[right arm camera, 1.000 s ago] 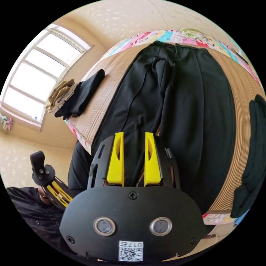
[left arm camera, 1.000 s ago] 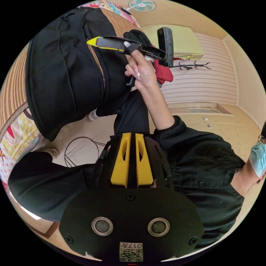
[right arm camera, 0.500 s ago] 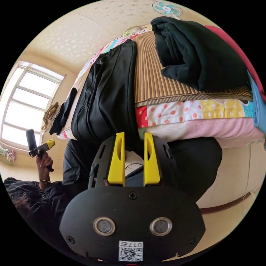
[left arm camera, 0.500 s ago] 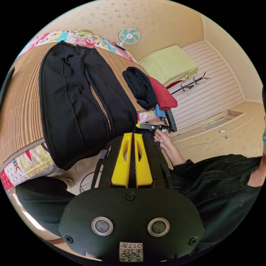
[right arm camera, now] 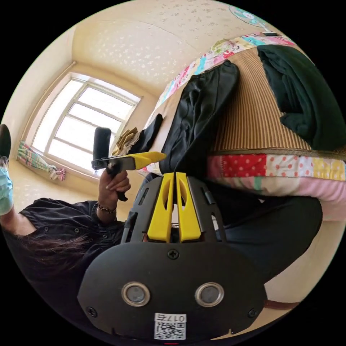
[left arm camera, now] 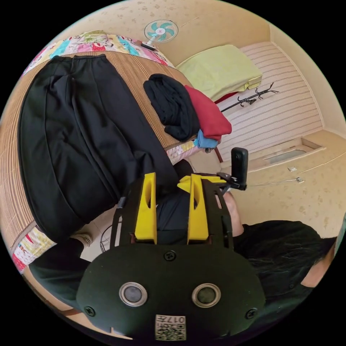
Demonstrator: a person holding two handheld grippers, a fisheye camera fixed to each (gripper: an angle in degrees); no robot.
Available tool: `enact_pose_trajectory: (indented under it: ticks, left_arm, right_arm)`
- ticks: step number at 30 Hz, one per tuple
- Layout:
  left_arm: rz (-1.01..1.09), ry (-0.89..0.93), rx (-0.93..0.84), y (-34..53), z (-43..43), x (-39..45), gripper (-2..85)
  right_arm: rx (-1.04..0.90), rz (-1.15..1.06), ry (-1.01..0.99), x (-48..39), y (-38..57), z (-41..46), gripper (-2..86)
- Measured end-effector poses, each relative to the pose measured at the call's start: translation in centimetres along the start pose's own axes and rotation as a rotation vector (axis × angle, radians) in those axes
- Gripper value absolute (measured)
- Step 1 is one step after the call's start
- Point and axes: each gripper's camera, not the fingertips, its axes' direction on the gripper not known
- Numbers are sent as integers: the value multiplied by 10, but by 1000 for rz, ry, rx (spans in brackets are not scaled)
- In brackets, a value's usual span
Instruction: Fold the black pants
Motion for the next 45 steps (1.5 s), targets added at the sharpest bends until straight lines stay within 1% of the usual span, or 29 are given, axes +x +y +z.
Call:
enact_pose_trajectory:
  ticks: [2, 3, 4, 6, 10, 12, 14, 15, 17, 18, 20, 22, 24, 25, 26, 27, 28, 29, 30, 31, 32, 33, 35, 37, 38, 39, 40, 43, 45]
  left_arm:
    - [-23, -31, -49, -14, 8, -5, 134]
    - [-52, -51, -101, -22, 19, -14, 123]
    - [-78, -25, -136, -26, 27, -24, 93]
    - [-108, 36, -152, -27, 32, -40, 37]
    - [-129, 96, -102, -15, 16, -58, 13]
    - [-134, 103, -87, -11, 7, -61, 11]
    - [-149, 128, -68, -8, -1, -65, 10]
    - [-157, 143, -60, -7, -5, -67, 10]
    - [-167, 155, -51, -8, -10, -69, 10]
    - [-170, 159, -50, -10, -14, -70, 11]
    - [-176, 170, -51, -14, -20, -73, 10]
    - [-180, 196, -47, -20, -33, -77, 10]
    - [-178, 234, -33, -22, -46, -80, 10]
    - [-185, 290, -15, -21, -57, -85, 10]
    - [-192, 328, -4, -20, -62, -88, 10]
    - [-212, 411, 20, -17, -73, -96, 11]
    - [-238, 498, 53, -11, -85, -106, 11]
    - [-248, 540, 78, -8, -92, -112, 11]
    - [-267, 619, 137, 2, -107, -124, 12]
    - [-289, 687, 194, 12, -121, -137, 13]
    - [-299, 712, 218, 17, -128, -143, 14]
    - [-318, 735, 260, 28, -141, -154, 16]
    - [-361, 714, 317, 44, -159, -171, 19]
    - [-440, 634, 397, 65, -175, -197, 26]
    - [-465, 618, 412, 70, -178, -205, 29]
    - [-510, 578, 421, 80, -180, -219, 36]
    - [-566, 527, 395, 88, -180, -232, 50]
    - [-653, 382, 328, 106, -177, -254, 99]
    - [-642, 342, 296, 108, -175, -259, 110]
  right_arm:
    - [-10, -49, -37, -8, -7, 16, 13]
    - [-14, -61, -50, -10, -9, 20, 14]
    - [-40, -88, -65, -13, -12, 32, 15]
    - [-104, -129, -76, -14, -18, 50, 17]
    - [-250, -184, -105, 5, -42, 53, 28]
    - [-222, -172, -124, 21, -65, 32, 45]
    - [-86, -75, -80, 53, -118, 3, 104]
    - [-60, -51, -59, 62, -134, 1, 124]
    - [-36, 63, 48, 100, -211, 14, 155]
    - [-32, 80, 74, 108, -230, 22, 159]
    - [-15, 161, 176, 143, -305, 58, 167]
    - [26, 231, 234, 169, -349, 80, 158]
    - [51, 284, 283, 190, -384, 98, 129]
    - [46, 303, 309, 200, -403, 108, 78]
    - [30, 316, 329, 204, -420, 118, 50]
    - [22, 327, 337, 203, -427, 122, 46]
    - [53, 321, 355, 187, -439, 124, 41]
    - [154, 229, 390, 149, -447, 123, 37]
    - [202, 178, 422, 125, -450, 123, 36]
    - [284, 65, 491, 74, -454, 130, 35]
    - [334, -56, 535, 23, -459, 145, 35]
    - [346, -116, 543, 0, -462, 155, 35]
    - [291, -300, 494, -71, -485, 212, 42]
    - [198, -366, 403, -93, -506, 264, 53]
    - [89, -383, 337, -93, -520, 304, 64]
    - [30, -381, 303, -90, -525, 322, 67]
    - [-58, -354, 249, -81, -528, 352, 74]
    - [-73, -300, 223, -68, -495, 370, 77]
    - [-82, -334, 231, -66, -455, 360, 80]
